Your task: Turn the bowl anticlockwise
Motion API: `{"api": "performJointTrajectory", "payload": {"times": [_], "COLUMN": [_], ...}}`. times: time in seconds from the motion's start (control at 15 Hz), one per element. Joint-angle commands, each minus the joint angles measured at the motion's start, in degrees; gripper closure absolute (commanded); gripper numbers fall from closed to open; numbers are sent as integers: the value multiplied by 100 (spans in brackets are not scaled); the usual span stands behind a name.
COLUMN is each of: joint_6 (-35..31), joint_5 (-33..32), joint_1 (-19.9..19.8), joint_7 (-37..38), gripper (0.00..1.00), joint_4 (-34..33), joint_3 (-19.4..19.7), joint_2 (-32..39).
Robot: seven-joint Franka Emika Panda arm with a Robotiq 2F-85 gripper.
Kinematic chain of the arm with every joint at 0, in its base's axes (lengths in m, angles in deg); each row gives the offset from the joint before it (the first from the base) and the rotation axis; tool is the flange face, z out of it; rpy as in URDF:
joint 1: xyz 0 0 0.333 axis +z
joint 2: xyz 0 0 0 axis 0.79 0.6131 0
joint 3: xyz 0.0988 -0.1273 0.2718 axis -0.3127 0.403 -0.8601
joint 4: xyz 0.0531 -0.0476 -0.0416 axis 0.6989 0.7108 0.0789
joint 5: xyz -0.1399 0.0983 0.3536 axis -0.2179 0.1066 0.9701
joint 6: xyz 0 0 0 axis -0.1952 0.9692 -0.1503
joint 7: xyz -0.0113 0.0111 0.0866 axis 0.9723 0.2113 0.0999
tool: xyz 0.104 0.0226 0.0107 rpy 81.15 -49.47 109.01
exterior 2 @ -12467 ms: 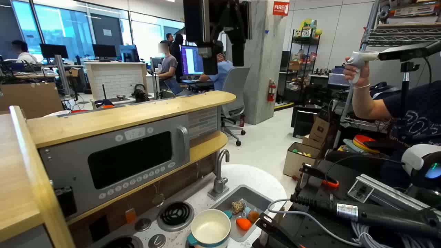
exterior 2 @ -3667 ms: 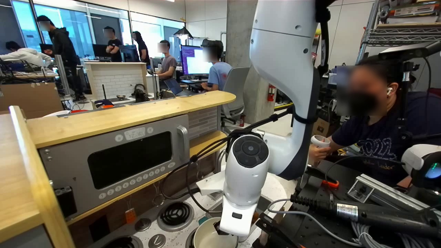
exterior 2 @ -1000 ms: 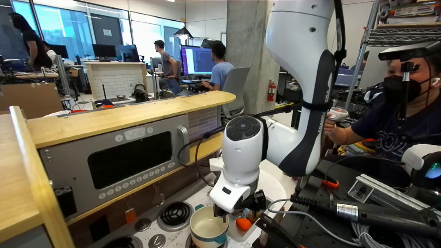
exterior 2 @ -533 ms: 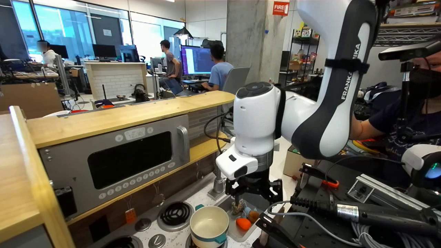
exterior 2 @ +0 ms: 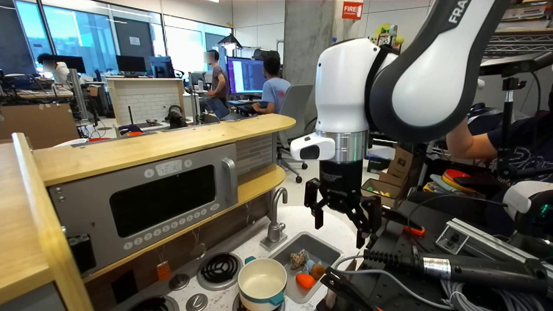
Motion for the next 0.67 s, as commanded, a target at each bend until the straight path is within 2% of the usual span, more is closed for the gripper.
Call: {"api": "performJointTrajectory", "payload": {"times": [0.0, 0.2, 0.33, 0.47, 0.6], "joint_6": [439, 787, 1021, 1244, 1443], "joint_5": [1599, 2997, 3922, 4837, 5780], "joint_1": [-1396, -2202, -2501, -2571, -2400], "joint_7": [-174, -127, -105, -111, -102], "gripper": [0, 0, 0, 0, 0], "joint_4": [339, 278, 209, 156, 193], "joint_3": [-1537, -2490, -2859, -2954, -2798], "joint_2": [-796, -1245, -1627, -2059, -2605]}}
